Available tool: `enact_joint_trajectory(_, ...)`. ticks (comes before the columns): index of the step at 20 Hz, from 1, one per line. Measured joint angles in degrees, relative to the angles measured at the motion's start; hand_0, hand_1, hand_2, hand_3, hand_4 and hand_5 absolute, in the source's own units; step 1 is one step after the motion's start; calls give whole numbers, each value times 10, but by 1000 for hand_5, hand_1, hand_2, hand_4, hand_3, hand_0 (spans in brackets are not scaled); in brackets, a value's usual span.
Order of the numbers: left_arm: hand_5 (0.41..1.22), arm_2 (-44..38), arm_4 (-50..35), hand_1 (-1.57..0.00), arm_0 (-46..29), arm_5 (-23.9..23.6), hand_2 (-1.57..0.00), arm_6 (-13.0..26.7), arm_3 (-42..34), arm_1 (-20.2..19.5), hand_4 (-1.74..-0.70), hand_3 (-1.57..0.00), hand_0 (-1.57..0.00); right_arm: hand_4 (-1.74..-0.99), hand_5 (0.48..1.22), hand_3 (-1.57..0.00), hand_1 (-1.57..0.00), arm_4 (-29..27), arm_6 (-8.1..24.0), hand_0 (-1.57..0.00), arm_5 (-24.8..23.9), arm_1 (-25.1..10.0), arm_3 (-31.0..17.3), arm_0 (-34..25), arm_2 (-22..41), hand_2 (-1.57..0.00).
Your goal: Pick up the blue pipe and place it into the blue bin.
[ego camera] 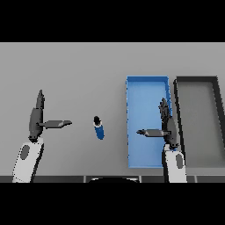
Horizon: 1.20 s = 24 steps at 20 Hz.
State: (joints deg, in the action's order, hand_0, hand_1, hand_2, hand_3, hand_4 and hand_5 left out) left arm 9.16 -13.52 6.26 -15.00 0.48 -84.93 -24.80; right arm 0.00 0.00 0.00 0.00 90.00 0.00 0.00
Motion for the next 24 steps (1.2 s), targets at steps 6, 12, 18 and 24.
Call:
enact_joint_trajectory(6,594,2,2,1,14,-4,1,4,7,7,-967,1,1,-1210,594,1,1,-5,9,1,1,-9,-15,-19,-11,1)
enact_joint_trajectory(12,598,41,6,1,16,184,1,-72,28,-101,-967,1,1,-1191,587,1,1,108,-46,1,33,-91,38,15,57,1)
enact_joint_trajectory(18,566,77,-10,1,-22,250,1,-87,-48,-131,-989,1,1,-1200,580,1,1,107,-27,1,31,-90,39,9,56,1)
enact_joint_trajectory(24,474,154,19,1,-33,275,1,12,-127,-130,-1061,1,1,-1223,572,1,1,99,-34,1,34,-87,50,14,56,1)
